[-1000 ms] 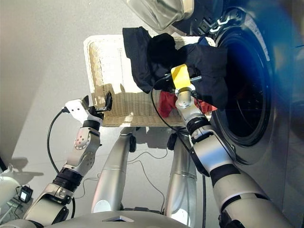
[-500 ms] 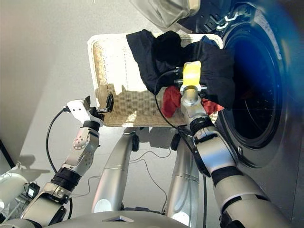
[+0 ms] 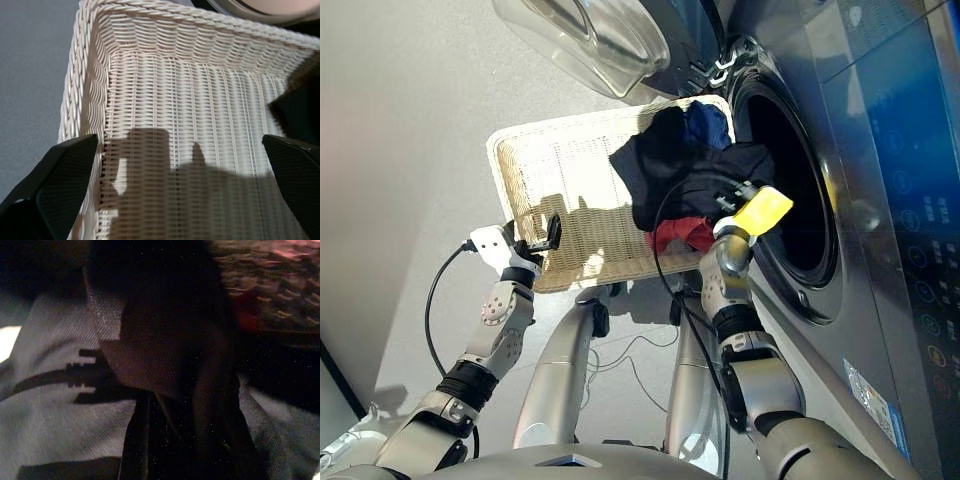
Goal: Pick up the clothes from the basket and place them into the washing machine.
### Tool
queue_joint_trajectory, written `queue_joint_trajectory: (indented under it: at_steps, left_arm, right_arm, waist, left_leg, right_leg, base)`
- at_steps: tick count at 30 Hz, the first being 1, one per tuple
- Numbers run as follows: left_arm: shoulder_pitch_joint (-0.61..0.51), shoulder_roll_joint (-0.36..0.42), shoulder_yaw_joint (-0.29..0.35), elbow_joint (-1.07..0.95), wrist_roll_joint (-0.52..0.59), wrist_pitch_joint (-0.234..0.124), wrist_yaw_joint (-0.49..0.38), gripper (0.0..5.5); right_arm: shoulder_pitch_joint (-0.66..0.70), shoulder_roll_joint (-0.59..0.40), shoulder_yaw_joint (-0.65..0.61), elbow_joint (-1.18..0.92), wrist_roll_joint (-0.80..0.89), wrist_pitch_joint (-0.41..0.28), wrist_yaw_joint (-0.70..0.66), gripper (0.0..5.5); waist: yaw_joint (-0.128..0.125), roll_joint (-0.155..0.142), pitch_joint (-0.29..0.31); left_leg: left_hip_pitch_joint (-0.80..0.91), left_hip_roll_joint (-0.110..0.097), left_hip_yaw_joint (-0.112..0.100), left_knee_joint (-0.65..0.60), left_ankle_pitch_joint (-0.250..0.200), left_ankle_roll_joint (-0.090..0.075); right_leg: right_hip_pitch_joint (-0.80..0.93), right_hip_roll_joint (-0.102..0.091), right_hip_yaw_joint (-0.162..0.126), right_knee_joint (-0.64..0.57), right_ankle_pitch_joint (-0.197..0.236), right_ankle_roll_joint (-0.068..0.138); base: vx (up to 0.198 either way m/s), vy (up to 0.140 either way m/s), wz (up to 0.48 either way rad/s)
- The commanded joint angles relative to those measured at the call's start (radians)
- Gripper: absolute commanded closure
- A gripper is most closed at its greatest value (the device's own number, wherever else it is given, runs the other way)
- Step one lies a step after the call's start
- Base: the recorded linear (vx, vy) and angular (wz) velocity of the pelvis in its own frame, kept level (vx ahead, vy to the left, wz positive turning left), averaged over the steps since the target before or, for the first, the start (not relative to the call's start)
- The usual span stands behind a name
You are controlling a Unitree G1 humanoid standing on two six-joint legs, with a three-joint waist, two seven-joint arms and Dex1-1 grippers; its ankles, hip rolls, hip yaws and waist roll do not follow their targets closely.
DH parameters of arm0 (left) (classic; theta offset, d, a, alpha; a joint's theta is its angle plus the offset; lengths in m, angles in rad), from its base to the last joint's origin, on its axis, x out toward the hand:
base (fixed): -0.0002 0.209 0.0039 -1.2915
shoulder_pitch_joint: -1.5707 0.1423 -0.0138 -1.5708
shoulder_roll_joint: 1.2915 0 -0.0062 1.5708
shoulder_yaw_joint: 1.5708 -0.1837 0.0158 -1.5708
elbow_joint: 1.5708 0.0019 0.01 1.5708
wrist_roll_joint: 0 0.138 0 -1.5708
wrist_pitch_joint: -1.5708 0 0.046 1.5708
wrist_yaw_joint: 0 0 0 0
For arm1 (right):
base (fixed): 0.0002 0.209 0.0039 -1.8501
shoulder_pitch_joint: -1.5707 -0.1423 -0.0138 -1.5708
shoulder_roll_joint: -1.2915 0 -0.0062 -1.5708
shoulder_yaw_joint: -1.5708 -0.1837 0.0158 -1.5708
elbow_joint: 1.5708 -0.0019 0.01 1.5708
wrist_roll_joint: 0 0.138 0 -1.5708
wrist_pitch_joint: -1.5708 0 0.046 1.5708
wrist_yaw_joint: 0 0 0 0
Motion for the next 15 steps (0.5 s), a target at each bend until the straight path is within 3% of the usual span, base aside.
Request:
queue_joint_trajectory:
  at_steps: [1, 2, 3, 8, 12, 15]
  left_arm:
    - [0.060, 0.061, -0.023, -0.060, -0.016, -0.053, -0.032, 0.00]
    - [0.057, 0.059, -0.023, -0.062, -0.017, -0.052, -0.033, 0.00]
    - [0.073, 0.083, -0.030, -0.075, -0.015, -0.056, -0.040, 0.00]
    - [0.076, 0.085, -0.033, -0.064, -0.019, -0.045, -0.030, 0.00]
    - [0.074, 0.081, -0.030, -0.041, -0.013, -0.037, -0.031, 0.00]
    - [0.072, 0.077, -0.019, -0.040, -0.013, -0.041, -0.029, 0.00]
  right_arm:
    - [-0.138, -0.180, 0.008, 0.005, 0.039, -0.106, -0.093, 5.50]
    - [-0.149, -0.187, 0.010, 0.013, 0.039, -0.104, -0.095, 5.50]
    - [-0.235, -0.270, 0.034, 0.041, 0.018, -0.081, -0.128, 5.50]
    - [-0.377, -0.377, 0.057, 0.005, 0.020, -0.115, -0.180, 5.50]
    - [-0.362, -0.424, 0.032, -0.053, -0.051, -0.145, -0.258, 5.50]
    - [-0.323, -0.417, 0.038, -0.052, -0.075, -0.127, -0.247, 5.50]
  waist:
    - [0.010, 0.088, -0.030]
    - [0.013, 0.089, -0.028]
    - [0.024, 0.099, -0.030]
    - [0.049, 0.114, -0.028]
    - [0.035, 0.117, -0.037]
    - [0.026, 0.112, -0.046]
  left_leg:
    - [-0.032, -0.003, -0.068, -0.011, -0.031, -0.003]
    - [-0.035, -0.002, -0.066, -0.009, -0.033, -0.003]
    - [-0.043, -0.001, -0.057, 0.004, -0.035, -0.002]
    - [-0.062, 0.010, -0.040, 0.038, -0.052, 0.006]
    - [-0.059, 0.013, -0.041, 0.047, -0.062, 0.006]
    - [-0.052, 0.011, -0.041, 0.038, -0.065, 0.004]
  right_leg:
    - [-0.009, 0.014, -0.006, 0.070, -0.118, 0.050]
    - [-0.013, 0.015, -0.004, 0.072, -0.118, 0.050]
    - [-0.025, 0.015, 0.008, 0.081, -0.117, 0.049]
    - [-0.063, 0.025, 0.038, 0.110, -0.120, 0.050]
    - [-0.059, 0.027, 0.039, 0.120, -0.128, 0.048]
    - [-0.049, 0.026, 0.034, 0.109, -0.126, 0.047]
  base:
    - [0.000, 0.000, 0.000]
    - [0.000, 0.000, 0.000]
    - [0.000, 0.000, 0.000]
    - [0.003, -0.004, -0.037]
    - [0.004, -0.005, -0.045]
    - [0.000, 0.000, 0.000]
